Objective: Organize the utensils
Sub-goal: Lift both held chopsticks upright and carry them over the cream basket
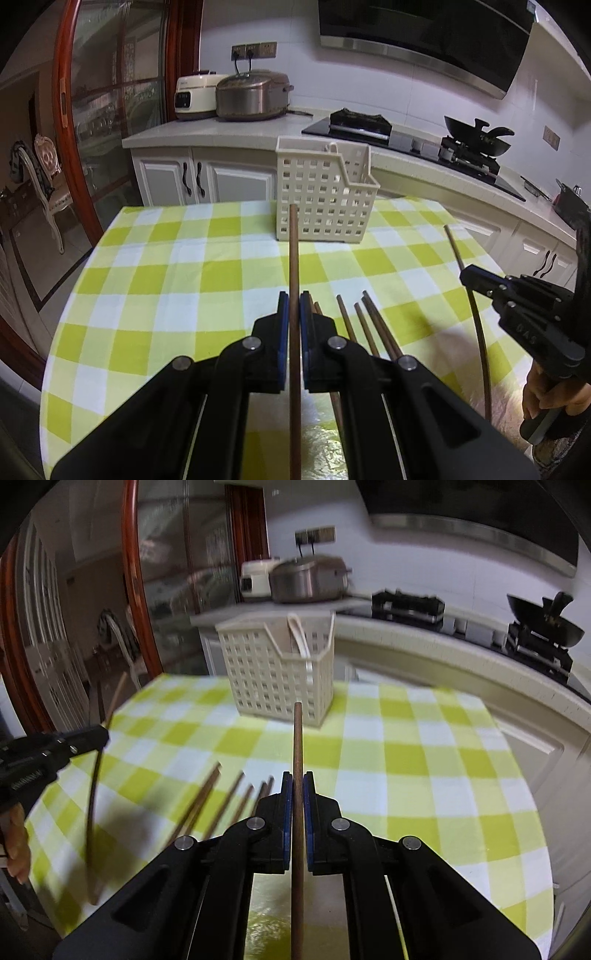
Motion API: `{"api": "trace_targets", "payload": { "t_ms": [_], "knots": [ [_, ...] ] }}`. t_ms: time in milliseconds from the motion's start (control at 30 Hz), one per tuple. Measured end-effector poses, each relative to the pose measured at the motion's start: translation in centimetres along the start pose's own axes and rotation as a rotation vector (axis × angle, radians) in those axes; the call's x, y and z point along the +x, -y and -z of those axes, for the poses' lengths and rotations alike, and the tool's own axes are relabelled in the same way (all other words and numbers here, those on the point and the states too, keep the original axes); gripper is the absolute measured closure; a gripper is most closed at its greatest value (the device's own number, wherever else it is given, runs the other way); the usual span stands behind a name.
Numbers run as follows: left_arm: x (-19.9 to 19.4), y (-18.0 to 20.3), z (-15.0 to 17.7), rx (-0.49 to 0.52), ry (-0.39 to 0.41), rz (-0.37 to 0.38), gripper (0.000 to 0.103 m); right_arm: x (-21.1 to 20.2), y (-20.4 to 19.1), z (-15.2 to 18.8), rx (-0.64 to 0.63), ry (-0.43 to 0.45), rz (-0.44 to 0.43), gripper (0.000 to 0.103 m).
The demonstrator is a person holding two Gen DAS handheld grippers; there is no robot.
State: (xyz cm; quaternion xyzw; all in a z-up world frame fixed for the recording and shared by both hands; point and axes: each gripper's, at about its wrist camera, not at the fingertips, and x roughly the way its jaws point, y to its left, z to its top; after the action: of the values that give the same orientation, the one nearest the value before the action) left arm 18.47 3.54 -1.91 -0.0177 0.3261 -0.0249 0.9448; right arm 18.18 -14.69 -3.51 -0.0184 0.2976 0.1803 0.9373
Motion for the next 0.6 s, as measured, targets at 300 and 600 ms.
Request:
{"api": "trace_targets", "payload": {
  "t_ms": [300, 600],
  "knots": [
    [-2.3, 0.7, -0.1, 0.014, 0.055, -0.001, 0.097, -4.3, -0.4, -0.8, -0.003, 0.113, -0.014, 0.097],
    [-3.9, 1.0, -0.4, 0.02, 0.101, -0.008, 0.097, -6.0, -1.0, -0.9, -0.007, 0.153, -0.022, 0.097]
  ]
}}
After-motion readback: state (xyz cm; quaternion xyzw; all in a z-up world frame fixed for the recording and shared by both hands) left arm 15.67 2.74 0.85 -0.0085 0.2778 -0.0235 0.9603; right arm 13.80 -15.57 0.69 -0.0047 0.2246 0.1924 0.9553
